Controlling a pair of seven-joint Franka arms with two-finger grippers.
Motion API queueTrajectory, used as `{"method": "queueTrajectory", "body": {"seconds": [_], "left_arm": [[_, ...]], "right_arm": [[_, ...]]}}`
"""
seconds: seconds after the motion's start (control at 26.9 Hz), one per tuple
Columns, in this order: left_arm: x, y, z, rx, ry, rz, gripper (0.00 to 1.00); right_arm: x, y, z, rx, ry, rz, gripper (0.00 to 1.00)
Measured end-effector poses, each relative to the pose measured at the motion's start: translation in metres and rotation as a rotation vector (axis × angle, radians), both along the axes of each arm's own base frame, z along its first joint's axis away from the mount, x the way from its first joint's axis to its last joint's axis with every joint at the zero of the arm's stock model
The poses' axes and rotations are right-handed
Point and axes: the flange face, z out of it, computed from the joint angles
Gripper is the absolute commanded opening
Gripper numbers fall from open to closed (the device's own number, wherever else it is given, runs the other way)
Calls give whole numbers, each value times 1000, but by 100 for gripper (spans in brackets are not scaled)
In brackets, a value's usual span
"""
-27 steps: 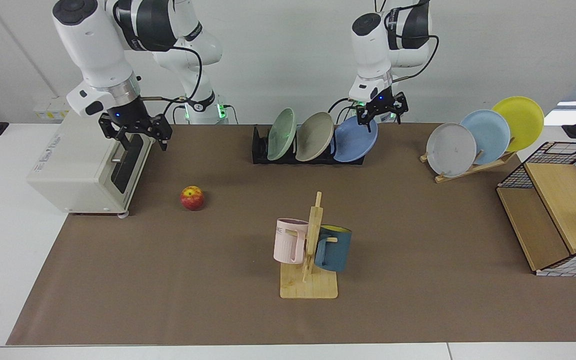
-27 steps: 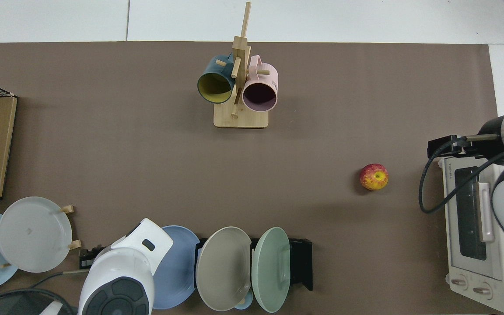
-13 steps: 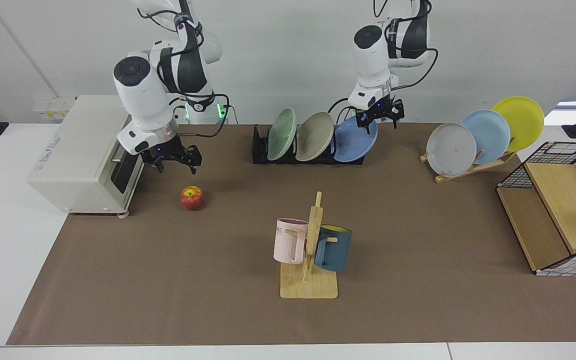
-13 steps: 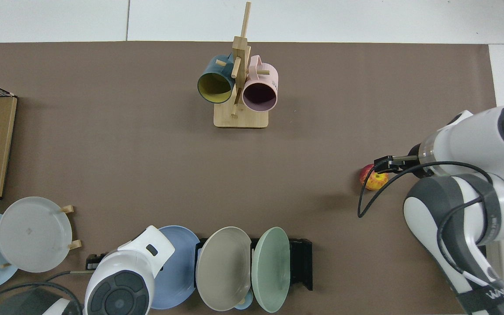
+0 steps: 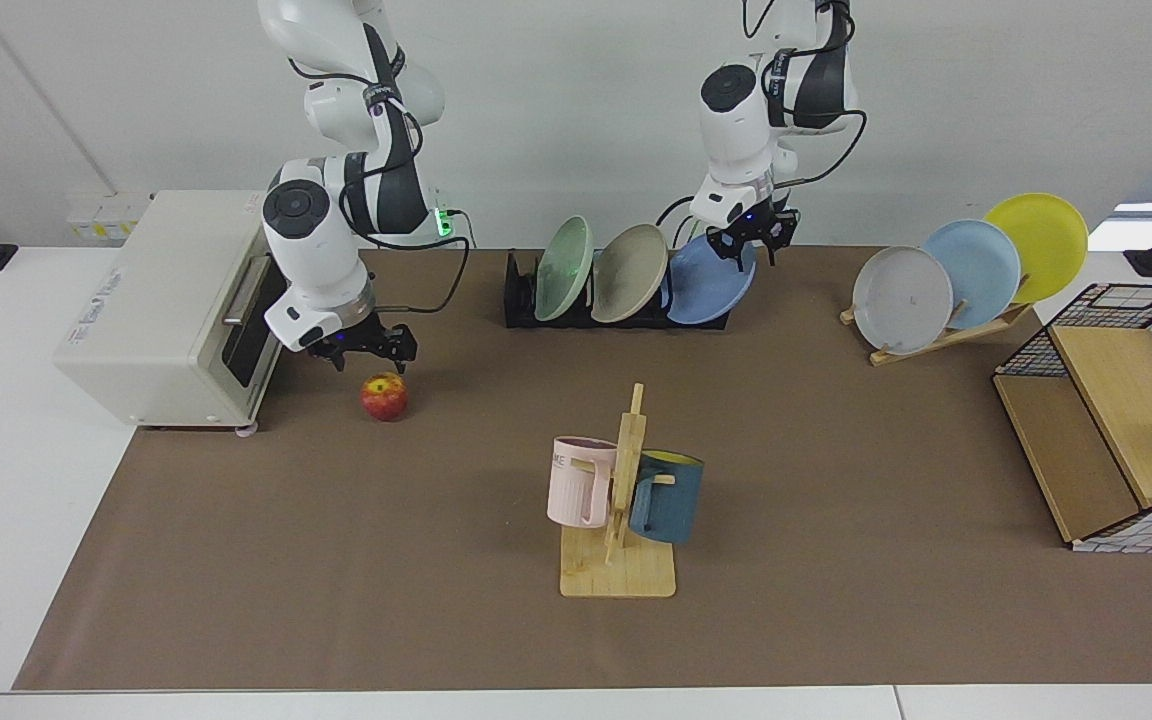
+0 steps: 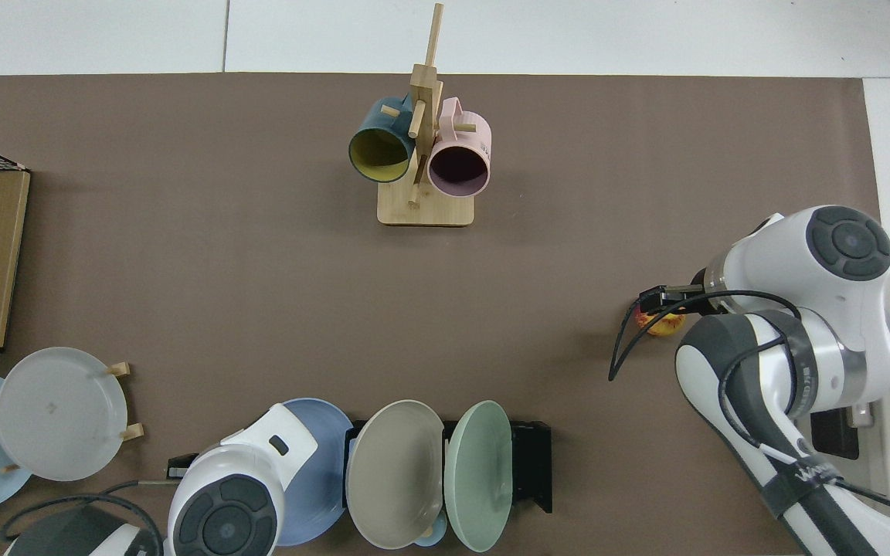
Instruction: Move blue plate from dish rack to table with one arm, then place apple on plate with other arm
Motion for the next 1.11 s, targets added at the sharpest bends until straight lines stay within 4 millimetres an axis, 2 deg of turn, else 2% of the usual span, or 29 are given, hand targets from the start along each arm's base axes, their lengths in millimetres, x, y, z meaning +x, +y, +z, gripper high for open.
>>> {"method": "queueTrajectory", "body": {"seconds": [0.37, 0.56, 0.74, 0.93, 0.97, 1.0, 1.08, 1.11], "left_arm": [[-5, -5, 0, 19, 0, 2, 0], [-21, -30, 5, 110, -59, 25, 0], [-37, -61, 22, 194, -121, 56, 0], [-40, -69, 45, 260, -145, 67, 0], [-39, -70, 51, 268, -152, 69, 0], [-38, -70, 57, 276, -159, 71, 0], [-34, -68, 68, 299, -179, 76, 0], [-31, -66, 74, 312, -192, 78, 0]], "right_arm": [[-4, -2, -34, -3, -4, -2, 100], [-2, -3, -46, -6, 0, -2, 100], [0, -3, -62, -11, 8, -3, 100], [2, -3, -73, -14, 11, -2, 100], [2, -3, -75, -14, 11, -2, 97], [2, -3, -77, -14, 11, -2, 81], [2, -3, -82, -15, 11, -2, 29], [2, -3, -84, -16, 11, -2, 11]]}}
